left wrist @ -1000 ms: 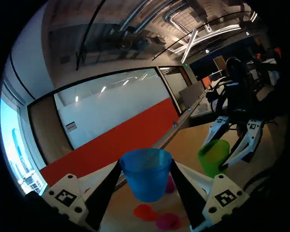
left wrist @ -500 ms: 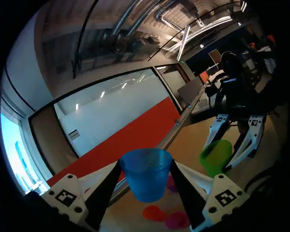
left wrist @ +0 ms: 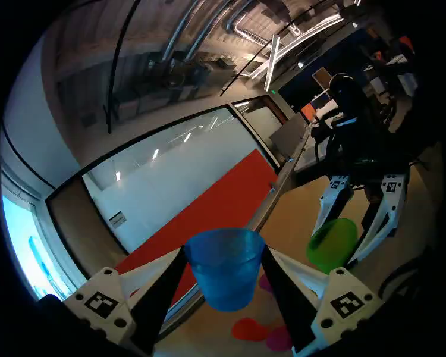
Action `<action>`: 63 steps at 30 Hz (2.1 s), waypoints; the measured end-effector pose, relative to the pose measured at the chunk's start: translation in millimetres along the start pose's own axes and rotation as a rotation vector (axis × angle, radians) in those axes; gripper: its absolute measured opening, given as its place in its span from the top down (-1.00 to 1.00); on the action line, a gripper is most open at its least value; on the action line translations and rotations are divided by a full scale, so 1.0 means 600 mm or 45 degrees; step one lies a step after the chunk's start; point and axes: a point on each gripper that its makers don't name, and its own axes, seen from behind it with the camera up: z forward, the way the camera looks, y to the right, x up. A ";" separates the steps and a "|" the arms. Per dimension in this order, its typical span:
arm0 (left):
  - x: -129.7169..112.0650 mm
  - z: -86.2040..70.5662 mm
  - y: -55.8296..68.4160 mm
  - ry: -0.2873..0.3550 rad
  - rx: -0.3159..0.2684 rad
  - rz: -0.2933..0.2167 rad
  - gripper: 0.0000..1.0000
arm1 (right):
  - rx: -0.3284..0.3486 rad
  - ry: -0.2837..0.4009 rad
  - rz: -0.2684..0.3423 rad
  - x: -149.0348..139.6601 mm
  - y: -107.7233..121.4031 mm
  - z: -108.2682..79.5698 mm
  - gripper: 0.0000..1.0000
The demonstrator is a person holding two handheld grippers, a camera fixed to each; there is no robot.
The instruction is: Pour water
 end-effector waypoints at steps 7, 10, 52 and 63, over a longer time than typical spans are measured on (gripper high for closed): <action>0.010 -0.001 0.000 0.008 0.006 0.054 -0.76 | 0.011 0.002 0.000 0.000 -0.005 0.004 -0.83; 0.014 -0.003 0.001 0.014 0.006 0.077 -0.76 | 0.016 0.002 0.001 -0.001 -0.007 0.007 -0.83; 0.046 0.009 0.015 0.044 0.001 0.414 -0.76 | 0.035 0.016 0.029 -0.002 -0.009 0.030 -0.83; 0.045 0.014 0.021 0.041 -0.004 0.466 -0.76 | 0.032 0.020 0.028 0.001 -0.008 0.031 -0.83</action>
